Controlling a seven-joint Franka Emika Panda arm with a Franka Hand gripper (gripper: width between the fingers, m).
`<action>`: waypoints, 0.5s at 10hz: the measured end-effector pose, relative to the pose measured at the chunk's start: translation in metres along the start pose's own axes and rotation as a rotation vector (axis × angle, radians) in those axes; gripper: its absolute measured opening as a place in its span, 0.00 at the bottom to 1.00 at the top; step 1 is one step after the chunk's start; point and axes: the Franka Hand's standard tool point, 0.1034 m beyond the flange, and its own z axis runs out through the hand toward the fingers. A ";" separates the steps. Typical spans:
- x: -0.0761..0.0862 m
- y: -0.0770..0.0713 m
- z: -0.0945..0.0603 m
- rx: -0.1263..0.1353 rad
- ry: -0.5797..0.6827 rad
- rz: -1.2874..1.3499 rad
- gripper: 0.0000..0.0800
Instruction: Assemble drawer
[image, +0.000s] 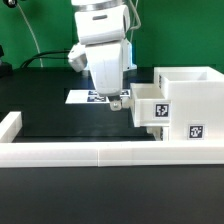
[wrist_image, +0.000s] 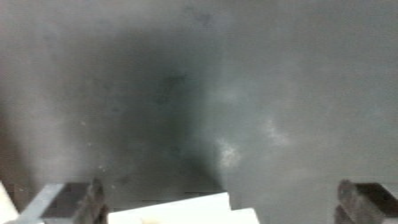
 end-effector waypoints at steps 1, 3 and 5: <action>0.008 -0.003 0.003 0.004 0.002 0.001 0.81; 0.023 -0.005 0.008 0.006 0.007 0.010 0.81; 0.035 -0.008 0.012 0.014 0.010 0.034 0.81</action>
Offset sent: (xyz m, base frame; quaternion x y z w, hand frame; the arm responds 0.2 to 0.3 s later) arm 0.0016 0.0307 -0.0034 -0.0022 0.0075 0.0322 0.9995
